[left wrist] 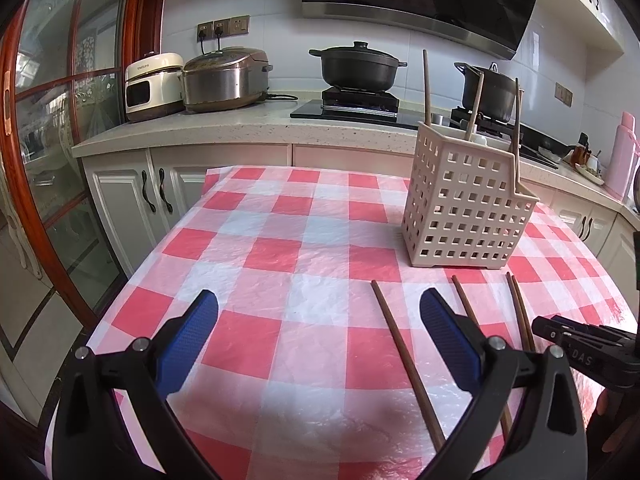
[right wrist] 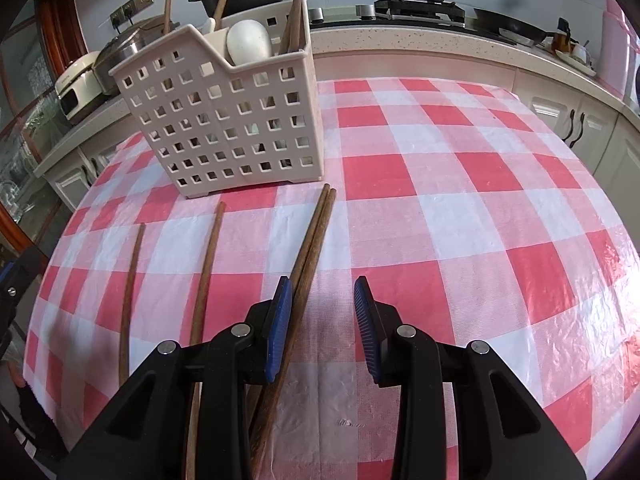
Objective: Organize utensils
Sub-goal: 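Reach both grippers toward the remaining chopsticks and grasp one with each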
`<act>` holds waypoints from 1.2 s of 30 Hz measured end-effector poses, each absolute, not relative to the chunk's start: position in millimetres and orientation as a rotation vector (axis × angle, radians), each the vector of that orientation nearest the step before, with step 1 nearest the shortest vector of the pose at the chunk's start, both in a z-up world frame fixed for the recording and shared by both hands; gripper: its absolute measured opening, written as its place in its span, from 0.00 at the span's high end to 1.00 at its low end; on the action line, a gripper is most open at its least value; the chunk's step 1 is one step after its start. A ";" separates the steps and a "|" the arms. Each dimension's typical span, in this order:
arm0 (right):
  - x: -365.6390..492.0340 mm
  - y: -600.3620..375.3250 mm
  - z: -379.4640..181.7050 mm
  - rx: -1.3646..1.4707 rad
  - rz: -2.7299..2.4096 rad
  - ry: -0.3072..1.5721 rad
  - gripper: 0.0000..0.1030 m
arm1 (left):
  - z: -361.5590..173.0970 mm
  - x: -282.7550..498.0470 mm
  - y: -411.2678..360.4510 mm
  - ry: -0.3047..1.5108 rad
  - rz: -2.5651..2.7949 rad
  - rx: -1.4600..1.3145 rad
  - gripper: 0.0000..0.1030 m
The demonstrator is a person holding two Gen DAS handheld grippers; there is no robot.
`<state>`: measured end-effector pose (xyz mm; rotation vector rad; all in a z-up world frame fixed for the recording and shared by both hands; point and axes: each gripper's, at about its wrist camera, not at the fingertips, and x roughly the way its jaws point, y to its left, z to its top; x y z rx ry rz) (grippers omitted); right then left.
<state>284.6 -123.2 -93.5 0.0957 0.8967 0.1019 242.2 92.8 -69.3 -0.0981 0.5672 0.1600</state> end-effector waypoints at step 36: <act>314.5 -108.2 -102.1 -0.030 0.026 0.932 0.85 | -77.3 244.8 98.1 0.610 0.144 -0.121 0.05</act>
